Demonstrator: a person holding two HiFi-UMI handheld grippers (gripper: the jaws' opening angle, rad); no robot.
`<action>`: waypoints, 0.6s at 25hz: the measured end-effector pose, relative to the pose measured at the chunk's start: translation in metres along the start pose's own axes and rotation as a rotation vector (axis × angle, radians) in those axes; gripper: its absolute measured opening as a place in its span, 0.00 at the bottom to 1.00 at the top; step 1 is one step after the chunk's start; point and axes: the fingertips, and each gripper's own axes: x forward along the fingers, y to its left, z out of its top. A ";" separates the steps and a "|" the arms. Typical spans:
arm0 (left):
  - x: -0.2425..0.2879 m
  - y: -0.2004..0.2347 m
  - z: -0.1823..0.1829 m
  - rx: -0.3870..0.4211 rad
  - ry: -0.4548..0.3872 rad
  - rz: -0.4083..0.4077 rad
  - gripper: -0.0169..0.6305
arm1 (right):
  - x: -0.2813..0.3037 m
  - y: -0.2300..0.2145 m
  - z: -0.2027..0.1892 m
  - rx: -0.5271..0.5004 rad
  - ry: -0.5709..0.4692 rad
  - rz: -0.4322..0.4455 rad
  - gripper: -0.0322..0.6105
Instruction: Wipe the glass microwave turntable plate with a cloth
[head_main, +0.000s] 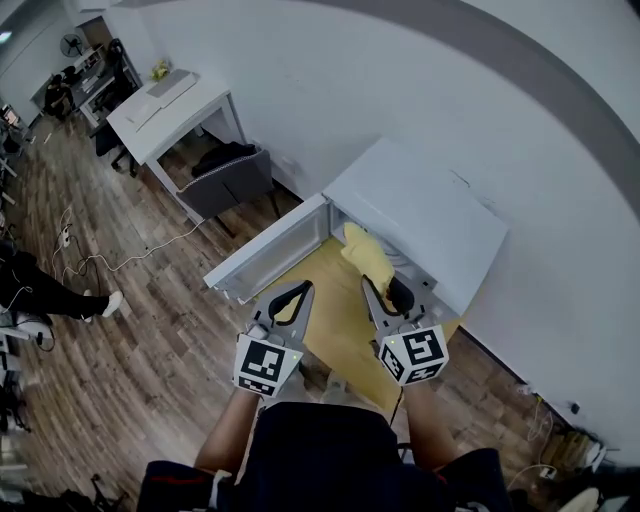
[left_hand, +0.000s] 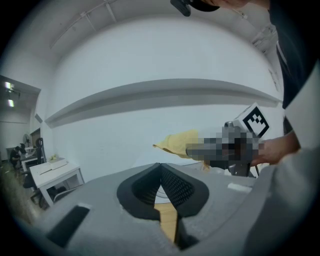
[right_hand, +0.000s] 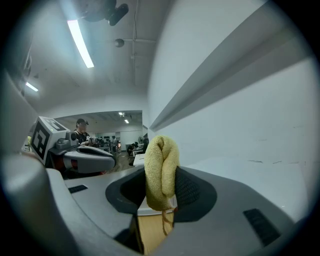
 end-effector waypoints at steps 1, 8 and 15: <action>0.004 0.001 -0.003 -0.001 0.007 -0.016 0.05 | 0.002 -0.001 -0.003 0.004 0.007 -0.012 0.26; 0.026 0.012 -0.032 -0.013 0.054 -0.117 0.05 | 0.022 -0.005 -0.028 0.036 0.068 -0.084 0.26; 0.045 0.018 -0.063 -0.016 0.092 -0.199 0.05 | 0.036 -0.008 -0.055 0.055 0.120 -0.144 0.26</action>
